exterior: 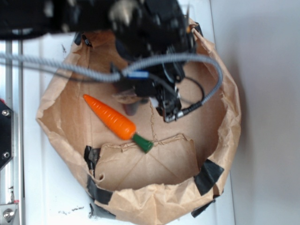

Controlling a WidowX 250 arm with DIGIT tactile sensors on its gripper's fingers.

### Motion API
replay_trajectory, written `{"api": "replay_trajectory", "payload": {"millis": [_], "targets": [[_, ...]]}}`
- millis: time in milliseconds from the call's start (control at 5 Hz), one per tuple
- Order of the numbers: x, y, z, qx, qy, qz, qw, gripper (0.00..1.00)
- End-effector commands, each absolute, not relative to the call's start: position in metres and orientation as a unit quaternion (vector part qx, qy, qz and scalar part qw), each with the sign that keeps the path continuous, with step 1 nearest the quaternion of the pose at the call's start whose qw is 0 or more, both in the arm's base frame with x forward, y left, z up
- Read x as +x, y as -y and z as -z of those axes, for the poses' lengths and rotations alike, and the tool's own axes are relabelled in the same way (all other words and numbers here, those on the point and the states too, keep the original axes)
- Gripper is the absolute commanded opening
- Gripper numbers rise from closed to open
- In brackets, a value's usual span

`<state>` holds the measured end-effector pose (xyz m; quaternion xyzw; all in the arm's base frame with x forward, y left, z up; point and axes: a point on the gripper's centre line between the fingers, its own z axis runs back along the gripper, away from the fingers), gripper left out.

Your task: Grab the wood chip.

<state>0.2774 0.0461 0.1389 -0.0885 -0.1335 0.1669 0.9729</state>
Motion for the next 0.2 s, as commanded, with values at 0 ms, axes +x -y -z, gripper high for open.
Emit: {"api": "replay_trajectory", "payload": {"millis": [0], "targets": [[0.2625, -0.0579, -0.2030, -0.098, 0.201, -0.147, 0.964, 0.00]]}}
